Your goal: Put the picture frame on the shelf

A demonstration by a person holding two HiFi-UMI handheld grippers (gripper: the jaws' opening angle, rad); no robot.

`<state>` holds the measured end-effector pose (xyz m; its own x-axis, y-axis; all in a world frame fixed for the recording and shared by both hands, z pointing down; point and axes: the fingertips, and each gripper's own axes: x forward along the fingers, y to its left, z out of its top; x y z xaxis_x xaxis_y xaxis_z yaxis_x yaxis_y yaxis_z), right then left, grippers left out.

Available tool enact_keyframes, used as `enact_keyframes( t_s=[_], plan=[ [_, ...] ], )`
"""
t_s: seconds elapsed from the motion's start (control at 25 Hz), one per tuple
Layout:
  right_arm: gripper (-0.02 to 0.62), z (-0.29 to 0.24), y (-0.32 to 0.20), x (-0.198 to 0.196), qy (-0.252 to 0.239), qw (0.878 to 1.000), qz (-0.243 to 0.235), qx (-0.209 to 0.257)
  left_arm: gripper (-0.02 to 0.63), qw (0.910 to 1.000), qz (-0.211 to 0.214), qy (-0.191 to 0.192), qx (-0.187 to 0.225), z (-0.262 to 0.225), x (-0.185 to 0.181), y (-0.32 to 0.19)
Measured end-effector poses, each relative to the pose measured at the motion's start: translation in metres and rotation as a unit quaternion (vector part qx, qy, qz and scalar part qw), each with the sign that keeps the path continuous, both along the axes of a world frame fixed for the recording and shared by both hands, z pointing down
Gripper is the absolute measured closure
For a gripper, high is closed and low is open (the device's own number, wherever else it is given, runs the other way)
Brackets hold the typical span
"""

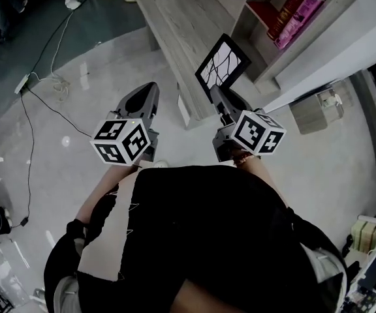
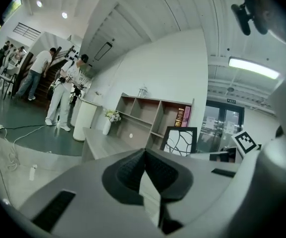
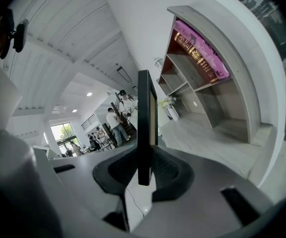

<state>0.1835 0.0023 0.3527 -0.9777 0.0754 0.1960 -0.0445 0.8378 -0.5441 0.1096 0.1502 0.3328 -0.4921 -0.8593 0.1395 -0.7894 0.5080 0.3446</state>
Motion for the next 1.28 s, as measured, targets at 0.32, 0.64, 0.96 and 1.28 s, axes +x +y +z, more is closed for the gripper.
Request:
enact_keyframes(
  t_s=[0.32,0.64,0.96,1.28],
  plan=[
    [0.518,0.002,0.009,-0.073,-0.004,1.000,0.028,-0.004,0.594,0.9996,0.027,-0.003,0.007,0.001,-0.082,0.011],
    [0.518,0.017,0.016,-0.113,0.015,0.999,0.030,-0.010,0.594,0.9993,0.036,0.013,-0.002,0.016,-0.121,0.017],
    [0.518,0.015,0.019,-0.126,0.011,0.999,0.037,-0.006,0.594,0.9987,0.050,0.012,0.002,0.012,-0.134,0.021],
    [0.518,0.023,-0.003,-0.129,0.019,0.998,0.063,-0.006,0.594,0.9977,0.065,0.015,0.010,0.019,-0.152,-0.004]
  ],
)
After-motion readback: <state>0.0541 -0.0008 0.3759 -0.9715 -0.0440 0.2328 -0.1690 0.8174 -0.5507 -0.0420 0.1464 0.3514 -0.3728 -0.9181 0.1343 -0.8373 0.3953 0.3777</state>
